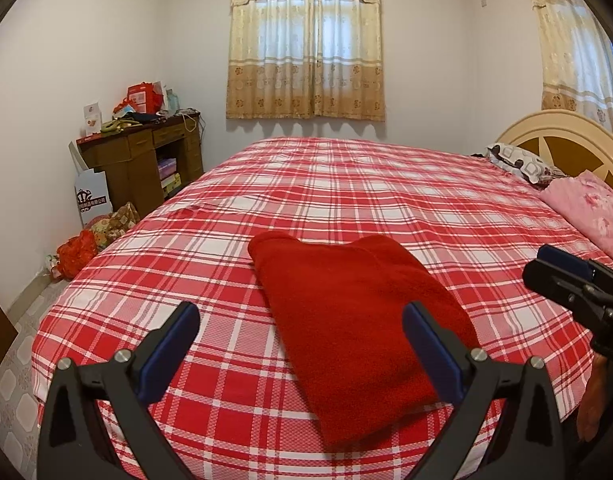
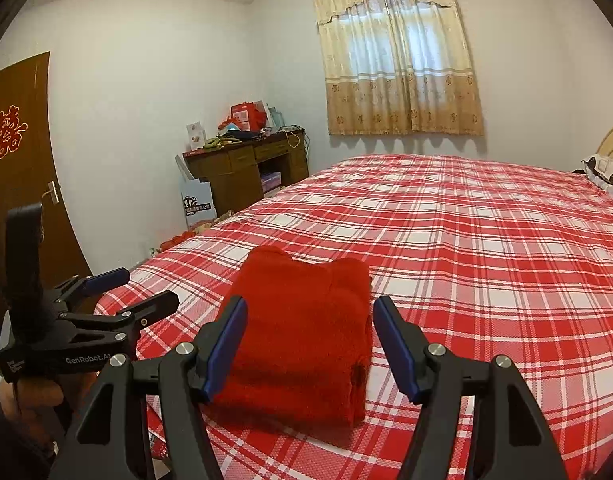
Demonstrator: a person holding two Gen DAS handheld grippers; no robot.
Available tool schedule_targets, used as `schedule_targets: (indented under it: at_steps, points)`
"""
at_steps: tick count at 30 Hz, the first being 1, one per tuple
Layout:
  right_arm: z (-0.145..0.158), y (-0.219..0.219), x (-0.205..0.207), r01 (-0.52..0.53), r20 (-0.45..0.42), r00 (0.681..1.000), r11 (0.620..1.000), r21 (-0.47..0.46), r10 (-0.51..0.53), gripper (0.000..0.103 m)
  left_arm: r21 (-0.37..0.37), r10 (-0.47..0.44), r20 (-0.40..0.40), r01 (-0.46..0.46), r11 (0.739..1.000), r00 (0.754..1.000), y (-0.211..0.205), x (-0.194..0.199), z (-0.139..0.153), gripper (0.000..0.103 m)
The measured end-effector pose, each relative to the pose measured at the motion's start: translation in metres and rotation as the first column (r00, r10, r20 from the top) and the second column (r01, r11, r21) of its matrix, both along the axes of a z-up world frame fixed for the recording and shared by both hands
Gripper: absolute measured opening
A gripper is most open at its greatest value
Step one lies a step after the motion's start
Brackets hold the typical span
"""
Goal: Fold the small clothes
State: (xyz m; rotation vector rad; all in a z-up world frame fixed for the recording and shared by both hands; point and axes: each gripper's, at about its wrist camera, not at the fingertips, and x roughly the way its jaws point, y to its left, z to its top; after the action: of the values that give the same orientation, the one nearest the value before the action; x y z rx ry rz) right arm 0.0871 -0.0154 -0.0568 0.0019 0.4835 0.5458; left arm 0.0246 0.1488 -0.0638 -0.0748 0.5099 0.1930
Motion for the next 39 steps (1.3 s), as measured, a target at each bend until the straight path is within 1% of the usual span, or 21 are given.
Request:
schedule_targets:
  at_steps: [9,32,39]
  points:
    - [-0.0003,0.0015,-0.0009,-0.008,-0.002,1.0,1.0,0.002,0.008,0.067,-0.003,0.002,0.009,-0.002,1.0,1.0,-0.0006,-0.001,0.0008,0.103]
    - [0.0018,-0.0001,-0.0026,-0.011,0.005,1.0,1.0,0.017,0.011,0.067,0.001,-0.002,0.002,0.002,1.0,1.0,-0.0004,0.0014,0.001,0.103]
    - [0.0029,-0.0007,-0.0049,-0.015,0.021,1.0,0.999,0.034,0.014,0.067,-0.004,-0.023,-0.005,0.023,1.0,1.0,0.0001,0.0037,0.0005,0.103]
